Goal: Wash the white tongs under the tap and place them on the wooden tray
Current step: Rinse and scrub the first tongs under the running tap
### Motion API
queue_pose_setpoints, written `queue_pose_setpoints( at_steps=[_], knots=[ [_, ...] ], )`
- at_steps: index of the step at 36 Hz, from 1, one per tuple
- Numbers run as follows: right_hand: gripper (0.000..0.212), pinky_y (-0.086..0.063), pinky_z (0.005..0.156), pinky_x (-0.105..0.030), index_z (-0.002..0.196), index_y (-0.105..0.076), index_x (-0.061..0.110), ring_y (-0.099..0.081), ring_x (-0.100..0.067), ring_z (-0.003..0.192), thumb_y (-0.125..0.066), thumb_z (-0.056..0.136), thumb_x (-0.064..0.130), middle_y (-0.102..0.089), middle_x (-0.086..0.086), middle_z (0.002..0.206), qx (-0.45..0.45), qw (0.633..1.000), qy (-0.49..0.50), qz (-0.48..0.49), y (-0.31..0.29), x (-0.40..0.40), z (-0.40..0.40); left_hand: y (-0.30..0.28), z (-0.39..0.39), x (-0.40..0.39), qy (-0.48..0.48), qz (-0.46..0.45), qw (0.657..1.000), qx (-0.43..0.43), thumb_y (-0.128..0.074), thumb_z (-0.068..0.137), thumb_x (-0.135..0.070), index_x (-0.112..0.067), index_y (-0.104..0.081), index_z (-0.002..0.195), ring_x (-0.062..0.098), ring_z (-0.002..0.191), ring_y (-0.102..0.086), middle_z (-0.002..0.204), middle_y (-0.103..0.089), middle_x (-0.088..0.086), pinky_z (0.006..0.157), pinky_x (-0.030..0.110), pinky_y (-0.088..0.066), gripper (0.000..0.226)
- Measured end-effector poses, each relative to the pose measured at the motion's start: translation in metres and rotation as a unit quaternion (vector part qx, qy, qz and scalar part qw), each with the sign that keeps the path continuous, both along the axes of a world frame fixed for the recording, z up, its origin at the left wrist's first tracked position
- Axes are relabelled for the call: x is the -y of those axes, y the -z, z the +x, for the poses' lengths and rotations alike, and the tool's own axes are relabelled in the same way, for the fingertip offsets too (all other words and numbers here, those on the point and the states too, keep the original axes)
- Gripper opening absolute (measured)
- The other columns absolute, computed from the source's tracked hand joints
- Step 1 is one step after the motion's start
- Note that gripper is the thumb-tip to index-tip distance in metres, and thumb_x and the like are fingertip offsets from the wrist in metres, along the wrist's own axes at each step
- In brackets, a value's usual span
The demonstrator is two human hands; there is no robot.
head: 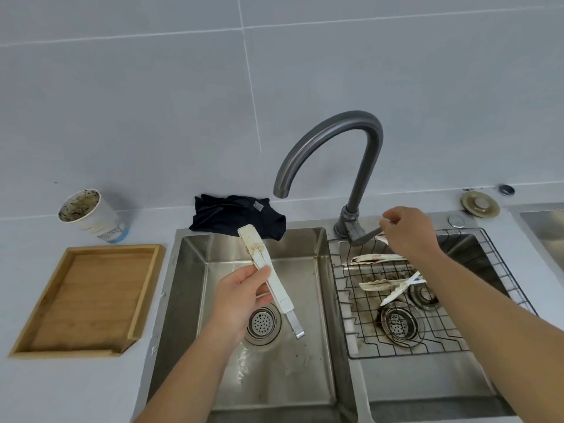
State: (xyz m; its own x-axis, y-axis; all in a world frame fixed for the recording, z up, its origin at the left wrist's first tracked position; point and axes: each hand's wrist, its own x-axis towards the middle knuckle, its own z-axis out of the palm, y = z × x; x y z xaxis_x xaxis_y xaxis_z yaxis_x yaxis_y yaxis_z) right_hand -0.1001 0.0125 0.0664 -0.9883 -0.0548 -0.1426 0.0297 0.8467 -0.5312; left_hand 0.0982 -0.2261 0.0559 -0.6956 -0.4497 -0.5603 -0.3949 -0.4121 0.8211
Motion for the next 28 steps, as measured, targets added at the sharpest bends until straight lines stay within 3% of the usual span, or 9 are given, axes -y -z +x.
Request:
queue_pose_setpoints(
  at_steps=[3,6,10,14,24,28],
  knots=[
    [0.026,-0.056,0.071,-0.034,0.114,-0.074,0.011,-0.067,-0.025,0.081,-0.058,0.097,0.021,-0.075,-0.007,0.102,0.005,0.999,-0.02,0.049,0.005,-0.003,-0.006,0.004,0.0,0.002,-0.002,0.001,1.0,0.007,-0.068,0.093,-0.014,-0.005,-0.075,0.101,0.018,0.077,-0.068,0.081,-0.074,0.006,0.077,0.034,-0.059,0.014],
    [0.021,-0.053,0.064,-0.031,0.106,-0.077,0.012,-0.064,-0.022,0.072,-0.061,0.095,0.022,-0.075,-0.007,0.094,0.0,0.998,-0.041,0.052,0.01,-0.005,-0.006,0.006,0.0,0.002,-0.006,0.002,1.0,0.009,-0.068,0.093,-0.014,-0.006,-0.075,0.102,0.017,0.076,-0.068,0.08,-0.074,0.005,0.075,0.032,-0.059,0.014],
    [0.018,-0.049,0.07,-0.03,0.103,-0.076,0.012,-0.065,-0.022,0.082,-0.066,0.094,0.023,-0.074,-0.005,0.097,-0.014,0.999,0.012,-0.029,0.016,-0.008,-0.004,0.006,0.001,0.004,-0.002,-0.002,1.0,0.007,-0.067,0.094,-0.013,-0.002,-0.074,0.101,0.018,0.075,-0.069,0.08,-0.074,0.007,0.081,0.037,-0.061,0.015],
    [0.018,-0.053,0.072,-0.034,0.101,-0.075,0.012,-0.066,-0.023,0.081,-0.067,0.091,0.026,-0.073,-0.003,0.092,-0.022,0.996,0.05,-0.068,0.026,-0.008,-0.001,0.007,0.005,0.008,-0.007,-0.008,1.0,0.01,-0.067,0.094,-0.012,-0.001,-0.074,0.094,0.022,0.078,-0.068,0.082,-0.072,0.012,0.081,0.037,-0.062,0.013],
    [0.017,-0.057,0.073,-0.036,0.099,-0.076,0.015,-0.068,-0.022,0.08,-0.069,0.089,0.026,-0.073,-0.002,0.09,-0.013,0.992,0.082,-0.096,0.027,-0.008,0.002,0.012,0.009,0.013,-0.019,-0.007,1.0,0.02,-0.066,0.095,-0.011,-0.004,-0.074,0.095,0.022,0.08,-0.068,0.087,-0.072,0.013,0.069,0.027,-0.062,0.011],
    [0.015,-0.057,0.075,-0.036,0.097,-0.076,0.014,-0.067,-0.022,0.08,-0.069,0.089,0.024,-0.073,-0.002,0.087,-0.009,0.991,0.085,-0.101,0.026,-0.007,0.002,0.012,0.008,0.013,-0.019,-0.008,1.0,0.023,-0.066,0.095,-0.011,-0.003,-0.074,0.096,0.023,0.082,-0.068,0.087,-0.073,0.013,0.073,0.03,-0.062,0.011]
  ],
)
